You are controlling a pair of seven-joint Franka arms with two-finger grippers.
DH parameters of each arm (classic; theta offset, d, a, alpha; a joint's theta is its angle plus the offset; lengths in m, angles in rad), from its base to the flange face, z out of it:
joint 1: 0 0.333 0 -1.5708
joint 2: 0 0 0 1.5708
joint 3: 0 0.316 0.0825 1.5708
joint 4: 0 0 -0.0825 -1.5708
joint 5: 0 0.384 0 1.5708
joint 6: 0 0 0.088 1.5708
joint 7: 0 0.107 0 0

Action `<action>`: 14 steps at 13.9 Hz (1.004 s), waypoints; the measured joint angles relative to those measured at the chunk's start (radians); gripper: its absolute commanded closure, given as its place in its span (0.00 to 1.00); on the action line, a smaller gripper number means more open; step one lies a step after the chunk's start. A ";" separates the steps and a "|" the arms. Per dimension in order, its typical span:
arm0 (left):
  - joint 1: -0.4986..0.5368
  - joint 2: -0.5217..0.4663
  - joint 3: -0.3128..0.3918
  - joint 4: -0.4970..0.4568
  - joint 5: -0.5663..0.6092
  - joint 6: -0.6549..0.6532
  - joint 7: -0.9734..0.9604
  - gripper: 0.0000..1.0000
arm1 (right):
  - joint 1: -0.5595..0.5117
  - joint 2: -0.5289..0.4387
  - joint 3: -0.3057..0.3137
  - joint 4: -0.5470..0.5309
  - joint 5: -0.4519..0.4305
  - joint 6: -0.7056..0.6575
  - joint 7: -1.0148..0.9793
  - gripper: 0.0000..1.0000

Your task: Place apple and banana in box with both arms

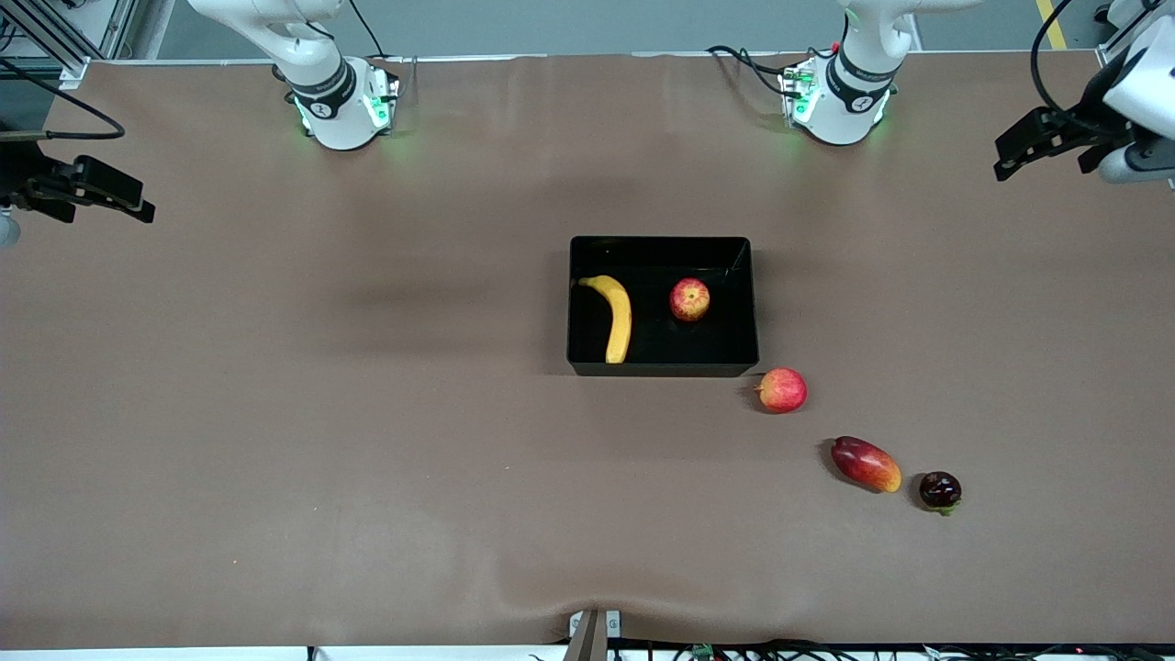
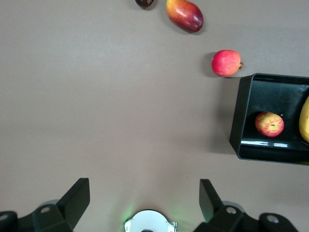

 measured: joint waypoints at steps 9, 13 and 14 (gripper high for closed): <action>-0.006 0.059 -0.017 0.085 -0.001 0.010 0.000 0.00 | 0.000 0.001 0.000 0.000 0.000 -0.001 0.000 0.00; -0.006 0.062 -0.017 0.090 -0.001 -0.006 -0.001 0.00 | 0.000 0.001 0.000 -0.001 0.000 -0.001 0.000 0.00; -0.005 0.062 -0.017 0.091 -0.001 -0.009 -0.001 0.00 | 0.000 0.001 0.000 -0.001 0.000 -0.001 0.000 0.00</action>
